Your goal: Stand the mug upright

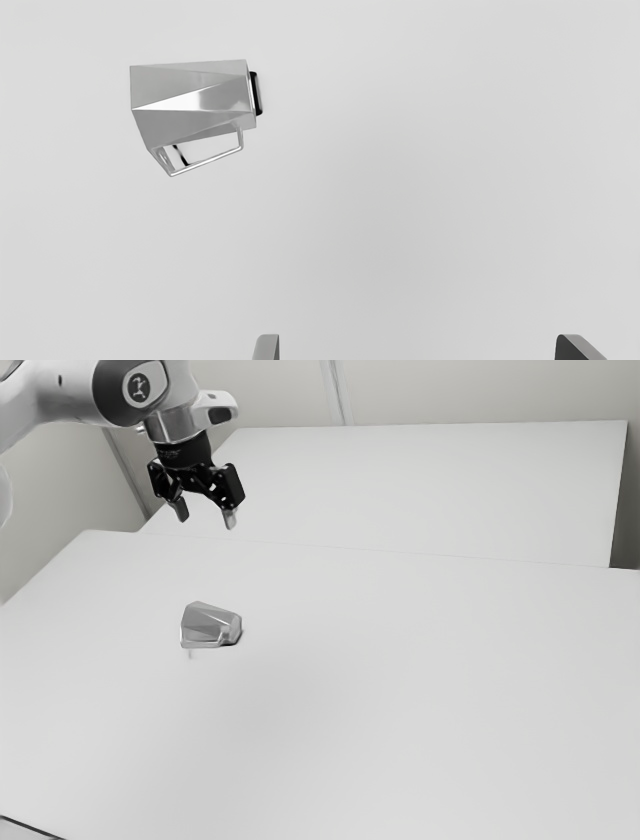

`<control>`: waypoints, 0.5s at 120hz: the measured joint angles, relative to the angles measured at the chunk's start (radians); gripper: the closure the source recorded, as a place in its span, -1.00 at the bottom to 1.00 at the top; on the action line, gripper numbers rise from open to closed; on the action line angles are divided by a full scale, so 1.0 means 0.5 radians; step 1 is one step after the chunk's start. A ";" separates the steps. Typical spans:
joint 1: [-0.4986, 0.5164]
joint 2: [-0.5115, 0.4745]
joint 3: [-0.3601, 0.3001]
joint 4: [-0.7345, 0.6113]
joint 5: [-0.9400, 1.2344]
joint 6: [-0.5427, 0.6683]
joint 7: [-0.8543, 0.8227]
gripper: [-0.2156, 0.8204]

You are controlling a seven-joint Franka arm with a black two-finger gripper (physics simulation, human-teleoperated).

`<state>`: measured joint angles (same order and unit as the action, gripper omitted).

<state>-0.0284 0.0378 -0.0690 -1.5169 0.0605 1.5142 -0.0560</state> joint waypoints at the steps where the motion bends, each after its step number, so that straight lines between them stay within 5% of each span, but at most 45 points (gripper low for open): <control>1: 0.000 0.000 0.000 0.000 0.000 0.000 0.000 -0.58; 60: 0.231 0.205 0.000 0.167 -0.042 -0.022 0.018 -0.58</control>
<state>0.0872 0.1402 -0.0689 -1.4332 0.0394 1.5030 -0.0471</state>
